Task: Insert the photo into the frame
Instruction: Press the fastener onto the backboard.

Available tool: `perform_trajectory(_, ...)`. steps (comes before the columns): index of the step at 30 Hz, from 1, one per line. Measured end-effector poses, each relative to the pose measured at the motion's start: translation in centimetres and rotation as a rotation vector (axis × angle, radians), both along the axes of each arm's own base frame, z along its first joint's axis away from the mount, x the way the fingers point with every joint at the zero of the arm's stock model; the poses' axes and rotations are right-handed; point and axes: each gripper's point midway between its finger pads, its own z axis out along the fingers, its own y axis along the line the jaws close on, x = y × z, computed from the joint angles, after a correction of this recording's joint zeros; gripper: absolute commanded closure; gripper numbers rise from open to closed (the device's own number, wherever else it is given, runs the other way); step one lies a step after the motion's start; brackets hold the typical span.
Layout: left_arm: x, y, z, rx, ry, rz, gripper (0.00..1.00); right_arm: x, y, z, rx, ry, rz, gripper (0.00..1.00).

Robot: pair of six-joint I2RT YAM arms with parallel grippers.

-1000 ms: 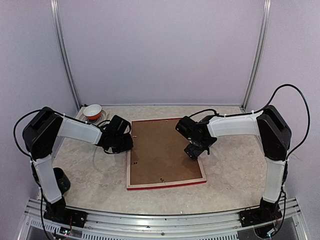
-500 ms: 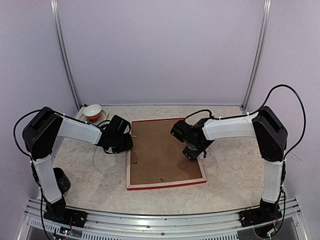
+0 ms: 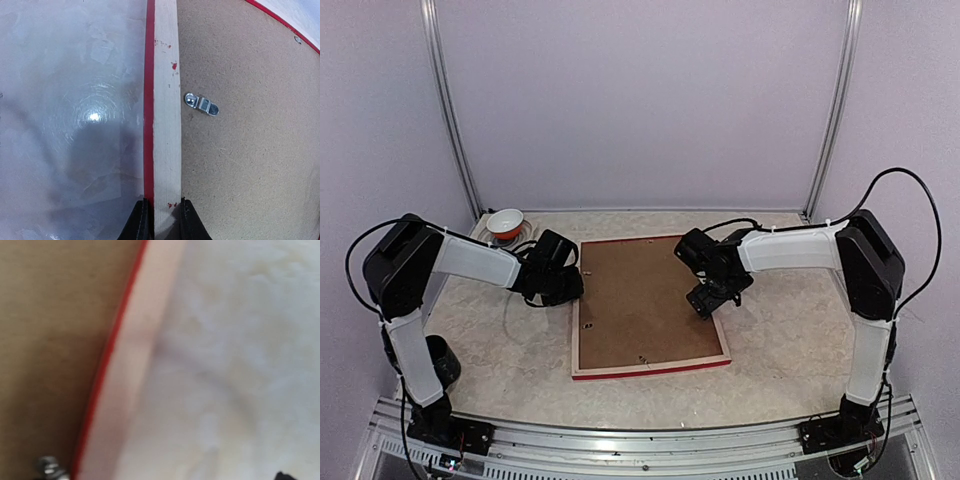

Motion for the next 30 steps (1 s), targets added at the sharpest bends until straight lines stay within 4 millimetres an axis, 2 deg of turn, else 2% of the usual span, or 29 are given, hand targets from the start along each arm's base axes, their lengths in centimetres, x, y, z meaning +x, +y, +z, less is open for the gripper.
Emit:
perform_trajectory(4, 0.0, 0.0, 0.0, -0.003, -0.001, 0.000, 0.85, -0.6, 1.6, 0.3, 0.122, 0.054, 0.043, 0.01)
perform_trajectory(10, 0.0, 0.0, 0.0, -0.004, -0.002, 0.000, 0.86, -0.2, 3.8, 4.3, 0.263, 0.011, 0.085, 0.01)
perform_trajectory(13, 0.0, 0.0, 0.0, -0.004, -0.002, 0.000, 0.85, 0.5, 4.3, 5.4, 0.282, -0.018, 0.086, 0.01)
perform_trajectory(18, 0.0, 0.0, 0.0, -0.004, -0.003, 0.000, 0.86, 0.8, 3.5, 4.5, 0.253, -0.012, 0.059, 0.01)
perform_trajectory(24, 0.0, 0.0, 0.0, -0.004, -0.003, 0.000, 0.85, 1.0, 0.7, 1.7, 0.189, 0.032, -0.008, 0.01)
perform_trajectory(30, 0.0, 0.0, 0.0, -0.004, -0.003, 0.000, 0.86, 0.8, -0.2, 0.8, 0.153, 0.053, -0.025, 0.01)
